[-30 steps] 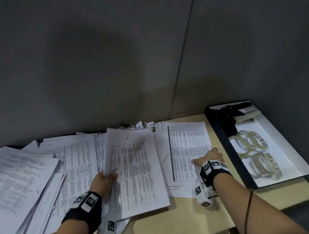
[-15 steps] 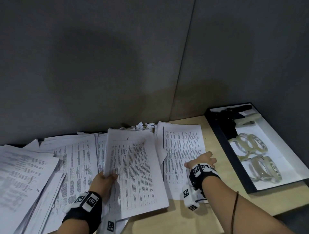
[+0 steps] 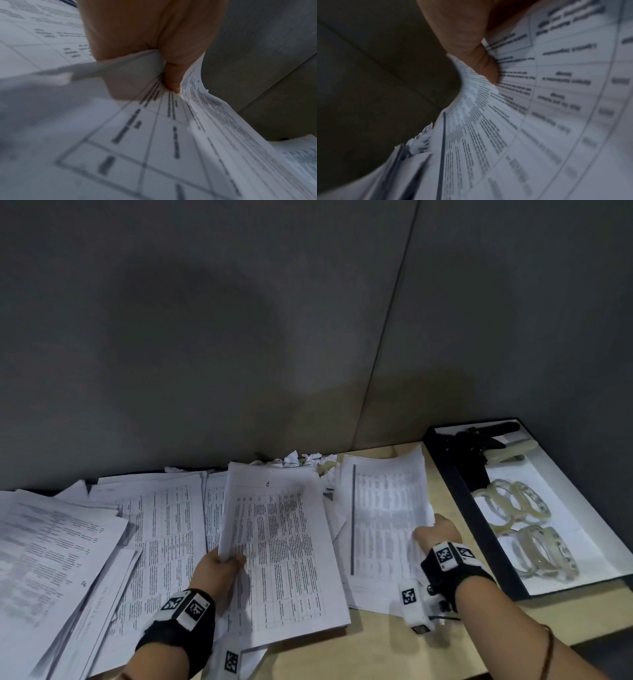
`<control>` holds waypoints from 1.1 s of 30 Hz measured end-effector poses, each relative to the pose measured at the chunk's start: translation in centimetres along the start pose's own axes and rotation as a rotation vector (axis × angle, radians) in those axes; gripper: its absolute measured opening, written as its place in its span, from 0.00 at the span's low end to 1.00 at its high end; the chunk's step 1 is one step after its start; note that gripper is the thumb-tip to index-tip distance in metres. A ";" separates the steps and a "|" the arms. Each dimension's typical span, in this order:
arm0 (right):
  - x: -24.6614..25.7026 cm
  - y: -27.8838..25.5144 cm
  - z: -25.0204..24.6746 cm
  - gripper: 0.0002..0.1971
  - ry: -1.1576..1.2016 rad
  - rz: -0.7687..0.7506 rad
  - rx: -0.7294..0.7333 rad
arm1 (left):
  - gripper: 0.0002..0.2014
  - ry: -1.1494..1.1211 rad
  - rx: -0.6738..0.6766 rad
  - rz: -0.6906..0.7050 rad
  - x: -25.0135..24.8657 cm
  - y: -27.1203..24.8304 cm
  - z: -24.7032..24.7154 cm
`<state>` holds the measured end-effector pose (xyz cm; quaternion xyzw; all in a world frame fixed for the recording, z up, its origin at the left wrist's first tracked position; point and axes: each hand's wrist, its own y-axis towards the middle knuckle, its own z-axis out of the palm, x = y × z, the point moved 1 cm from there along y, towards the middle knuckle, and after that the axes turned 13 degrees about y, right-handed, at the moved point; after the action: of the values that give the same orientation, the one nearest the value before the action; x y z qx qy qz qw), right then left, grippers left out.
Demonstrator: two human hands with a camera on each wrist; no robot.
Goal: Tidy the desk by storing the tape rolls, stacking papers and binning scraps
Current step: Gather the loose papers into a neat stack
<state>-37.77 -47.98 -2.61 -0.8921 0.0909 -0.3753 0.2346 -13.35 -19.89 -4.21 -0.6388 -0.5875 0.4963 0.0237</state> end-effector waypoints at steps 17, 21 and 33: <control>5.9 -5.4 -6.1 0.20 0.590 -0.191 0.043 | 0.06 -0.074 0.124 0.079 -1.6 -2.8 -1.6; 4.7 -7.5 0.2 0.17 0.460 -0.160 0.289 | 0.07 -0.103 0.139 0.139 -2.0 -3.7 -2.3; 5.4 -10.6 7.9 0.22 0.330 -0.099 0.641 | 0.13 -0.251 0.170 0.253 -2.2 -6.1 -6.5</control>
<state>-28.44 -37.74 1.16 -0.7040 -0.0379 -0.5346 0.4660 -13.12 -16.10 4.13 -0.6363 -0.4567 0.6190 -0.0585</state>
